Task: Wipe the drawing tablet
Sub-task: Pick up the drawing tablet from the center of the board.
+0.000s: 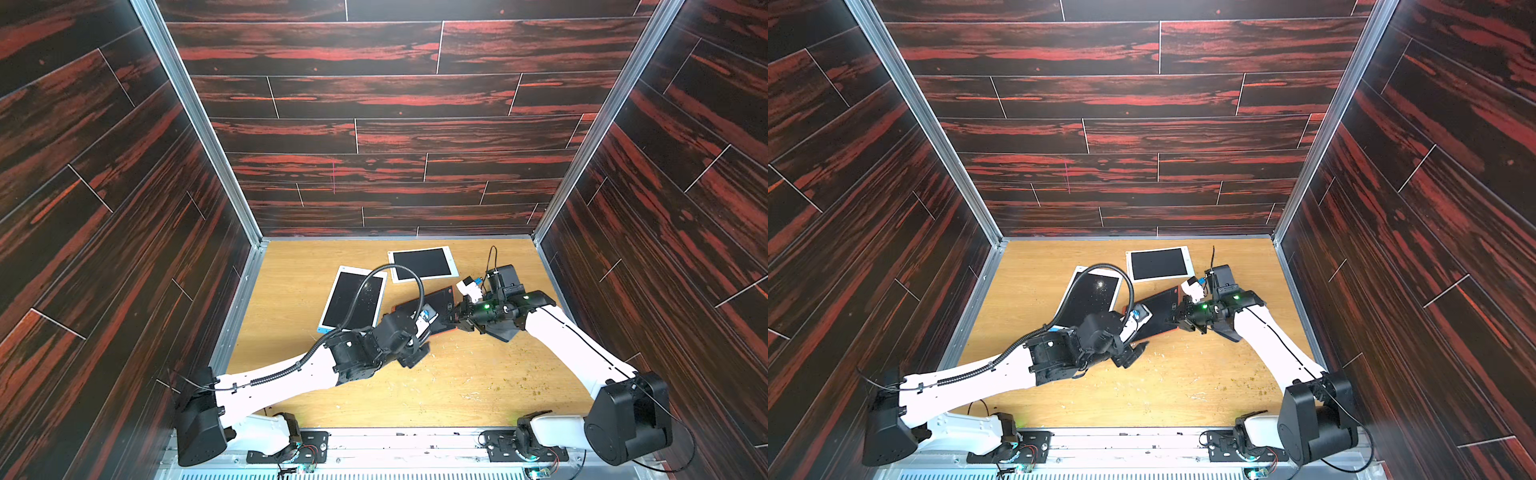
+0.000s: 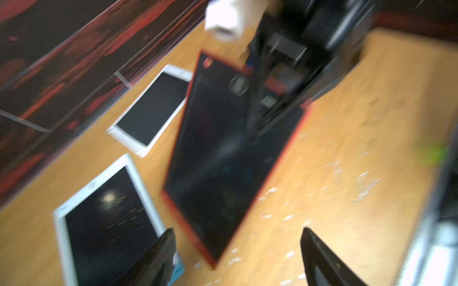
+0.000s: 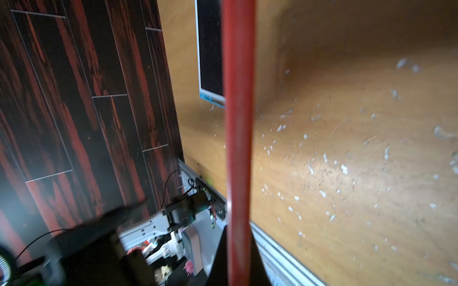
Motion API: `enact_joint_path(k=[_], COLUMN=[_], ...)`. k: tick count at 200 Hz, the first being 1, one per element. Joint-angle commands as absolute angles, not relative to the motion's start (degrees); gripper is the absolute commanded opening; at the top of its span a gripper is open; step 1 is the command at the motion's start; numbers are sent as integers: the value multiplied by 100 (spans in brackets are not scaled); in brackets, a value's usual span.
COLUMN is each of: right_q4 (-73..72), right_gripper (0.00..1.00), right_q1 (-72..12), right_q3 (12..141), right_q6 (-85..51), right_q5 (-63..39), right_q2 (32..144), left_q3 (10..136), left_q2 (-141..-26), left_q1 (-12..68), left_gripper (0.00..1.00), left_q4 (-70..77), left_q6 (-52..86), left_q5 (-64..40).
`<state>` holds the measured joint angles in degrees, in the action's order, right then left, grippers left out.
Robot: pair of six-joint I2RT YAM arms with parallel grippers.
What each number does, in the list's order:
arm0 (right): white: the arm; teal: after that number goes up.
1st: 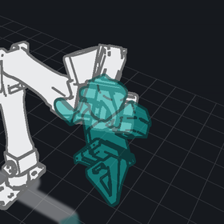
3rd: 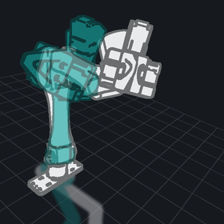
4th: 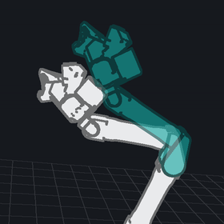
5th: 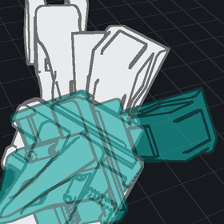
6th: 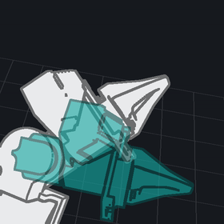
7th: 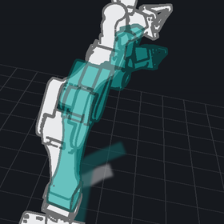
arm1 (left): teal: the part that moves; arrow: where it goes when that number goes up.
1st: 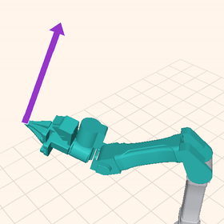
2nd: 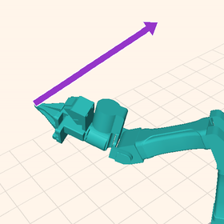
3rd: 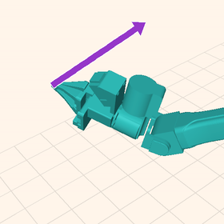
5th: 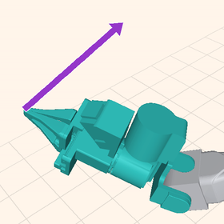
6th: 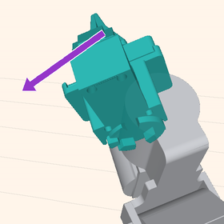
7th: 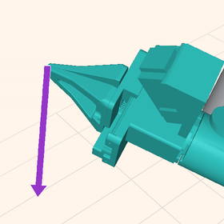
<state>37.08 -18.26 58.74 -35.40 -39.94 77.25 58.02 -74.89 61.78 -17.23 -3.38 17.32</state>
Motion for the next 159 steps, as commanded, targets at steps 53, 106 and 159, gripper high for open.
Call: enact_joint_path(k=[53, 106, 159], right_q4=[4069, 4246, 4059], right_gripper=[0, 0, 0], right_q1=[-1837, -1837, -1835], right_q3=[6194, 6372, 6269], right_q6=[-3492, -3424, -3620], right_q5=[-4768, -4707, -5158], right_q2=[7579, 7626, 7544], left_q3=[5905, 6060, 6239], left_q2=[-7460, -7639, -8108], left_q1=[6371, 6469, 6475], left_gripper=[81, 77, 74], left_q4=[-1861, -2079, -2277], left_q6=[-1473, -1655, -1689], left_q5=[2145, 1975, 2402])
